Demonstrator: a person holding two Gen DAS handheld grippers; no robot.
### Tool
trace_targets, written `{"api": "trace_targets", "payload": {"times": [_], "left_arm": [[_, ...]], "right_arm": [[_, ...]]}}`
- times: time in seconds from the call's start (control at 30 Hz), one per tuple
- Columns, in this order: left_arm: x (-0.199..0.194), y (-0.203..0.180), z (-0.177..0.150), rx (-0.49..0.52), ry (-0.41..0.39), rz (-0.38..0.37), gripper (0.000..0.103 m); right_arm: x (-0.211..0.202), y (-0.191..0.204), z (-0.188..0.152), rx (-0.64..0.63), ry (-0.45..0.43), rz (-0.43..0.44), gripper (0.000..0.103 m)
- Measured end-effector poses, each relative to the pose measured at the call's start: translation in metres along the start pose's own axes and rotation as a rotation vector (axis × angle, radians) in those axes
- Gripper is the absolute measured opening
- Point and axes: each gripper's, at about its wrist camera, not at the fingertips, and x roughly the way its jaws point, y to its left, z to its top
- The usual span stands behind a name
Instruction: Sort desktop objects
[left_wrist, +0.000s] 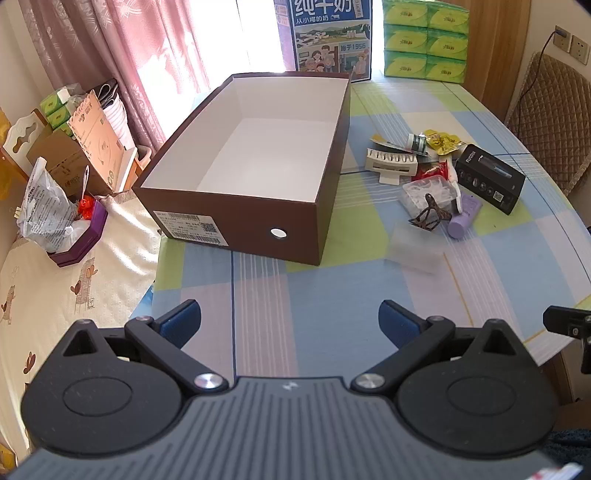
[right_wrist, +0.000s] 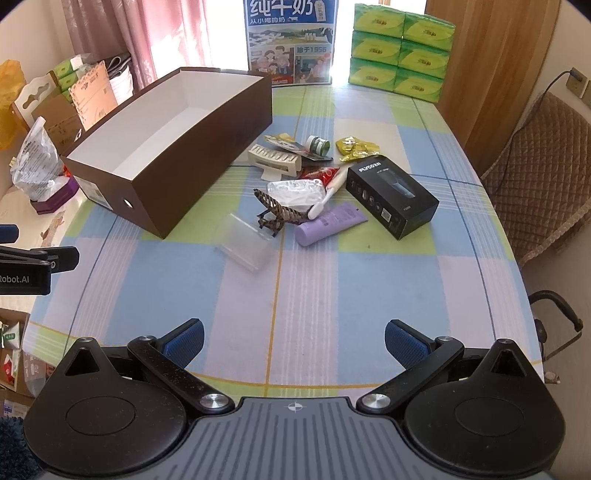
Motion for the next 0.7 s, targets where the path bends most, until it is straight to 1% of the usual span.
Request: {"api": "trace_targets", "payload": {"times": [0.33,0.47,0.7], "left_arm": [[0.001,0.001,0.001,-0.002,-0.001,-0.001,0.101],[0.003,0.001,0.007,-0.006,0.0,-0.002,0.101],[0.007,0.0,0.013,-0.01,0.005,0.001,0.101]], "right_arm": [[0.002,0.0,0.003,0.0,-0.001,-0.001,0.101],[0.002,0.0,0.003,-0.002,-0.002,-0.002,0.101],[0.007,-0.002,0.013,-0.008,0.003,0.001,0.101]]}}
